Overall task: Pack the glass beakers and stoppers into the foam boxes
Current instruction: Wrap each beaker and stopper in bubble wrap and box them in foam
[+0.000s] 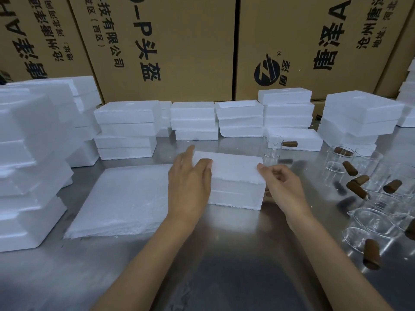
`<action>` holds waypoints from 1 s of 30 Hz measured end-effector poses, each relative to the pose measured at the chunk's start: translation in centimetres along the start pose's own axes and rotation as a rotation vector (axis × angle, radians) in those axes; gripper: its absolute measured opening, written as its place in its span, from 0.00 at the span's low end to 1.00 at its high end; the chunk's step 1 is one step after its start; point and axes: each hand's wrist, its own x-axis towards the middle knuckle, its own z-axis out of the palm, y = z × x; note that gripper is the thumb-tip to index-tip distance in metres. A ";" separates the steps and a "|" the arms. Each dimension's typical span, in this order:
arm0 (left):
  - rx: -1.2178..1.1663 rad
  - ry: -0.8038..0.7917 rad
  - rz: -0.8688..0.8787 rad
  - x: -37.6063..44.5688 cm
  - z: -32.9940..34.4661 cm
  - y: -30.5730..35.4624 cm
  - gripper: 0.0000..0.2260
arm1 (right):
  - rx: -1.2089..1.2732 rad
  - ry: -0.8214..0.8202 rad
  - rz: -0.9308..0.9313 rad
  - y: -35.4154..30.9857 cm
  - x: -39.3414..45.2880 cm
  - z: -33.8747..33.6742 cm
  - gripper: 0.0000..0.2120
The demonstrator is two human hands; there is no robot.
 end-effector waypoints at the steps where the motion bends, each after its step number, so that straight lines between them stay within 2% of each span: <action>1: 0.081 0.027 0.072 0.0 -0.1 0.2 0.13 | 0.006 0.005 -0.003 -0.1 -0.1 0.0 0.16; 2: 0.117 0.031 0.119 -0.1 -0.2 0.4 0.14 | 0.006 0.007 -0.006 -0.1 -0.1 0.1 0.16; 4: 0.171 -0.021 0.157 -0.6 -0.3 0.6 0.22 | -0.011 0.012 -0.008 -0.2 -0.2 0.0 0.16; 7: 0.251 -0.133 0.129 -1.2 -0.2 0.6 0.31 | -0.021 0.006 0.002 -0.1 -0.1 -0.2 0.17; 11: 0.018 -0.211 0.046 -1.2 0.6 -0.3 0.33 | -0.113 -0.111 0.068 -0.2 -0.2 -0.7 0.18; 14: 0.038 -0.237 0.062 -1.1 1.2 -0.6 0.38 | -0.089 -0.164 0.068 -0.3 -0.5 -1.0 0.15; 17: -0.012 -0.179 0.074 -1.0 1.5 -0.8 0.37 | -0.008 -0.191 0.058 -0.2 -1.0 -0.7 0.15; 20: -0.098 -0.113 0.101 -0.8 1.3 -1.0 0.35 | 0.179 -0.182 0.059 -0.6 -1.3 0.2 0.18; 25: -0.291 -0.101 0.213 0.3 -1.0 -1.3 0.31 | 0.329 -0.176 0.128 -0.9 -1.2 0.0 0.21; 27: -0.348 -0.030 0.113 1.4 -2.6 -2.8 0.30 | 0.363 -0.123 0.145 -1.0 -1.1 -0.3 0.19; 28: -0.304 0.017 0.045 2.0 -3.3 -4.1 0.28 | 0.376 -0.103 0.144 -1.0 -1.1 -0.3 0.18; 30: -0.023 -0.006 -0.109 3.0 -4.4 -7.8 0.26 | 0.396 -0.096 0.131 -1.3 -1.0 -0.1 0.18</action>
